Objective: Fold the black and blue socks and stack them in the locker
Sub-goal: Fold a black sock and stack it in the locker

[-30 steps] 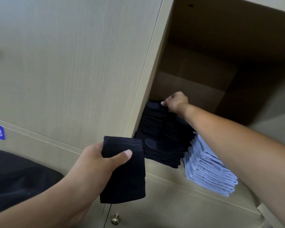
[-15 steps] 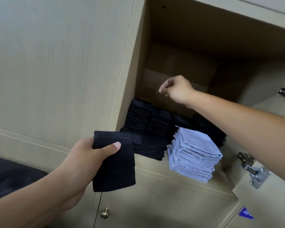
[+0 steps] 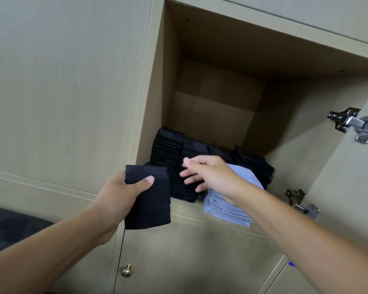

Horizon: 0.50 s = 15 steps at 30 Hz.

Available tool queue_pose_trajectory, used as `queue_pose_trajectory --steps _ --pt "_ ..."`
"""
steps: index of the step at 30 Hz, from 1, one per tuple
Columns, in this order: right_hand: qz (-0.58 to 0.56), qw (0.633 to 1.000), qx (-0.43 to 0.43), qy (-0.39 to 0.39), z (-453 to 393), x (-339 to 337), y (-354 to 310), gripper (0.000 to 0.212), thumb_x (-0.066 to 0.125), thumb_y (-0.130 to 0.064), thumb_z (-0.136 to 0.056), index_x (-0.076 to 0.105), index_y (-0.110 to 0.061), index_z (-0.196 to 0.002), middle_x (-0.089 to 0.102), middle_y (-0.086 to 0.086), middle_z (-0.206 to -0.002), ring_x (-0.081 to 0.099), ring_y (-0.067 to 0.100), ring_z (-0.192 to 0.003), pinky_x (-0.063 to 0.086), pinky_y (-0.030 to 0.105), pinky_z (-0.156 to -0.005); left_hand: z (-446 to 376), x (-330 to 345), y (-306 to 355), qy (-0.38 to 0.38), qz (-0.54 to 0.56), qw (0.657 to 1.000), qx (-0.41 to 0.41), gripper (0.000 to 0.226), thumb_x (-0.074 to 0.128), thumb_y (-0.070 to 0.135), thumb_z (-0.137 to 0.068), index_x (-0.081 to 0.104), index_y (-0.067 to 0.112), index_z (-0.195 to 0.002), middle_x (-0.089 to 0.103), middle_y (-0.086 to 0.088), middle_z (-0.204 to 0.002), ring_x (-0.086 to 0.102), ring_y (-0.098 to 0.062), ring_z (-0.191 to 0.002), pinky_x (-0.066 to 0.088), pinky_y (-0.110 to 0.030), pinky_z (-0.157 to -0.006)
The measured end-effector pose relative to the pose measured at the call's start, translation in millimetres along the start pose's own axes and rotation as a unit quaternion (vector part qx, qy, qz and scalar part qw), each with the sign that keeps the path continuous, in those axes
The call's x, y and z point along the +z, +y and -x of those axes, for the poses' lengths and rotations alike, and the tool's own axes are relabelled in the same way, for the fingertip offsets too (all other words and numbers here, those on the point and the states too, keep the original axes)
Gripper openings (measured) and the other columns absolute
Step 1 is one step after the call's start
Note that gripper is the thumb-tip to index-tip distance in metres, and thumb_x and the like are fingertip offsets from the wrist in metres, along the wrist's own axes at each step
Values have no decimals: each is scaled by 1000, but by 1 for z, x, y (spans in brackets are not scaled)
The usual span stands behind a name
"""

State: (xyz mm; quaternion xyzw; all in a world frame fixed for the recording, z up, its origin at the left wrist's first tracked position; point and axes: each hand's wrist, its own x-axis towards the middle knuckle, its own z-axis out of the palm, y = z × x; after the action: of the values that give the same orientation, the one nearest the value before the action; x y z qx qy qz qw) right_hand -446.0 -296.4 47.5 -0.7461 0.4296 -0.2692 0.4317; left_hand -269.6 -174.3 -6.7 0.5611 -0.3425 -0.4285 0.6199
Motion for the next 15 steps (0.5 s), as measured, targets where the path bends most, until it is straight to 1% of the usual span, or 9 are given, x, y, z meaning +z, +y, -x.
queue_pose_trajectory --steps 2,4,6,8,9,12,13,15 --pt "-55 998 14 -22 13 12 7 30 58 -39 -101 69 -14 -112 77 2 -104 75 15 -93 55 23 -61 -2 4 -2 7 -2 1000 9 20 70 24 -96 70 21 -115 79 0 -103 75 -24 -99 60 -51 -90" --pt "-112 993 14 -45 23 22 12 32 56 -36 -103 68 -11 -117 77 6 -107 75 18 -97 57 24 -67 -1 9 -3 4 -17 1000 25 18 69 23 -96 71 22 -114 79 2 -102 75 -21 -98 60 -47 -90" --pt "-166 983 15 -79 30 29 17 33 54 -34 -104 68 -8 -120 76 9 -112 74 22 -102 59 30 -80 2 13 -3 -12 -30 999 42 18 68 21 -97 72 21 -114 79 2 -102 76 -19 -98 59 -43 -88" --pt "-241 965 32 -100 34 33 20 35 54 -33 -105 68 -6 -122 75 13 -114 73 26 -105 57 38 -94 3 15 -4 -24 -38 998 54 20 67 19 -97 72 20 -116 79 1 -103 76 -19 -98 59 -42 -88" --pt "-278 954 42 -99 35 35 20 35 53 -32 -105 68 -5 -121 75 15 -113 73 27 -105 57 40 -97 3 15 -4 -27 -38 997 60 20 67 18 -97 72 19 -116 79 0 -103 76 -19 -98 59 -41 -88" --pt "-329 940 59 -64 37 34 19 43 51 -36 -105 66 2 -119 74 21 -108 74 29 -102 58 41 -94 4 17 -2 -39 -33 995 84 20 68 16 -95 73 16 -114 79 -3 -104 76 -20 -100 61 -35 -86" --pt "-337 939 60 -44 37 33 19 48 51 -39 -105 66 5 -117 74 23 -107 74 30 -100 59 42 -92 4 19 -2 -41 -32 994 92 22 68 20 -93 74 15 -114 79 -3 -104 75 -20 -101 61 -34 -87" --pt "-344 938 51 4 35 30 19 51 55 -42 -102 66 7 -111 73 26 -107 74 31 -100 61 41 -87 3 19 0 -49 -35 993 106 34 67 37 -89 75 13 -113 79 -4 -106 74 -21 -105 58 -35 -92"
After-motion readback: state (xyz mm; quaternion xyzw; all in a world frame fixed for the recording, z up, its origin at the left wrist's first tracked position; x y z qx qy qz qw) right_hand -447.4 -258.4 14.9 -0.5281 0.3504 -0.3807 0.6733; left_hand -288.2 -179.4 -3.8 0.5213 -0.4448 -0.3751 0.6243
